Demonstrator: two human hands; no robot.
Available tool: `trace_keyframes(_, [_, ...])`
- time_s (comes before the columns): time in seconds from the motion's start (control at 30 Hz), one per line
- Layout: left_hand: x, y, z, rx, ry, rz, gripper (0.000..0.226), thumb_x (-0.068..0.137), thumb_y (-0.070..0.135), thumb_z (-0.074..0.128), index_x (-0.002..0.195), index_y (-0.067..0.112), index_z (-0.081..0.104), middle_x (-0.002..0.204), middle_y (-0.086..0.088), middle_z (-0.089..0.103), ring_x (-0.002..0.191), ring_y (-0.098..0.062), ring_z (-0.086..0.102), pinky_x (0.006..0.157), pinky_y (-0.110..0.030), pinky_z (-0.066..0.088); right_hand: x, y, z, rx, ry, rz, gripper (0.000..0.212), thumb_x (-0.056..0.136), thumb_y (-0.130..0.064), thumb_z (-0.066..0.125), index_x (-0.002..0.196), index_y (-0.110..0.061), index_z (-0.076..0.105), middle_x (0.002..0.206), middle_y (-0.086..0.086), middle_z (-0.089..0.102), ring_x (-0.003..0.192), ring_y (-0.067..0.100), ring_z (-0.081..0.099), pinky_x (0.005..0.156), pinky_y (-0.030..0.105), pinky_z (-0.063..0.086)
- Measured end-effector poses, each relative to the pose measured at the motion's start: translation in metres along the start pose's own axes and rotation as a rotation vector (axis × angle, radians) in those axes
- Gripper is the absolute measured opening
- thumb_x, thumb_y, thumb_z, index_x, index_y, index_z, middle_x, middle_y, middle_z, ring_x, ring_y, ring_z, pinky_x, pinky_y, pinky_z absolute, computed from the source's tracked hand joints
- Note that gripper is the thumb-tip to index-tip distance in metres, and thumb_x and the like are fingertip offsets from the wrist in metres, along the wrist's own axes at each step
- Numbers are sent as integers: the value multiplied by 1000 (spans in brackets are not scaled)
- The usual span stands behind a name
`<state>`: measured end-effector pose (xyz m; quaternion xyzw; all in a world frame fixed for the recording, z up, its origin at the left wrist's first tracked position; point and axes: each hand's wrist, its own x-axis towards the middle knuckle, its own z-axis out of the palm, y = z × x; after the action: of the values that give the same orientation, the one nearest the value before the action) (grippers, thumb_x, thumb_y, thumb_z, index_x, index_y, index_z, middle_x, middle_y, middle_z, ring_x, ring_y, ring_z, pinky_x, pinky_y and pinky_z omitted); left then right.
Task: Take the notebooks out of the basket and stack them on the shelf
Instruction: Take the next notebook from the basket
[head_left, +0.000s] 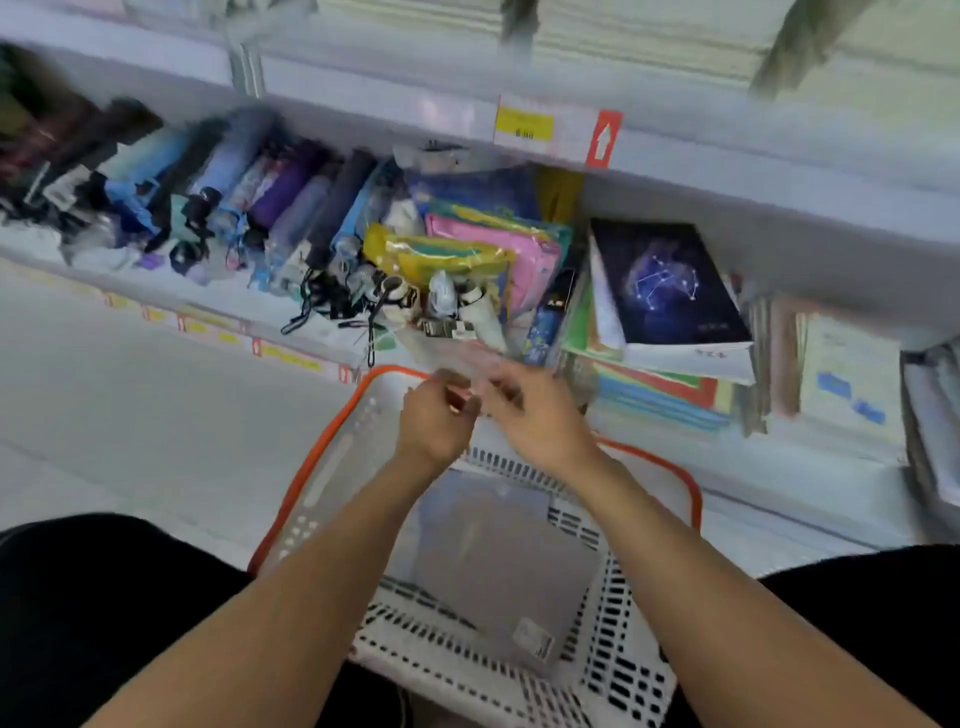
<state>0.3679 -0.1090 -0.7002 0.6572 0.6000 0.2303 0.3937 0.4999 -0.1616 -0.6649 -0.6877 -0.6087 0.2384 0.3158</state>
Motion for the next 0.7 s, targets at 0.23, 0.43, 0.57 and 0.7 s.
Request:
trace_keyframes(0.23, [-72, -144, 24, -130, -246, -807, 33, 92, 17, 55, 65, 22, 39, 83, -7, 51, 77, -23, 54, 87, -41, 53, -100, 161, 118, -466, -537, 723, 102, 67, -43, 88, 145, -8, 34, 146, 13, 41, 135, 30, 42, 105, 41, 42])
trace_keyframes(0.43, [-71, -139, 32, -115, -285, -807, 27, 91, 21, 60, 67, 18, 47, 89, -12, 57, 97, -34, 64, 90, -47, 53, -91, 187, 131, -417, -608, 864, 94, 63, -41, 90, 138, -7, 45, 136, 15, 52, 121, 29, 54, 97, 36, 50])
trace_keyframes(0.57, [-86, -149, 39, -216, -350, -987, 49, 86, 35, 68, 121, 1, 59, 115, -14, 63, 100, -30, 62, 88, -39, 54, -71, 177, 129, -559, -743, 722, 36, 80, -28, 75, 108, -10, 61, 116, 12, 60, 94, 23, 61, 76, 30, 51])
trace_keyframes(0.7, [-83, -122, 38, -583, -421, -1090, 92, 67, 73, 69, 132, 11, 50, 127, -13, 57, 111, -32, 58, 87, -41, 54, -33, 111, 107, -353, -1100, 371, 21, 87, -21, 67, 73, -14, 53, 69, 0, 49, 56, 15, 44, 49, 25, 36])
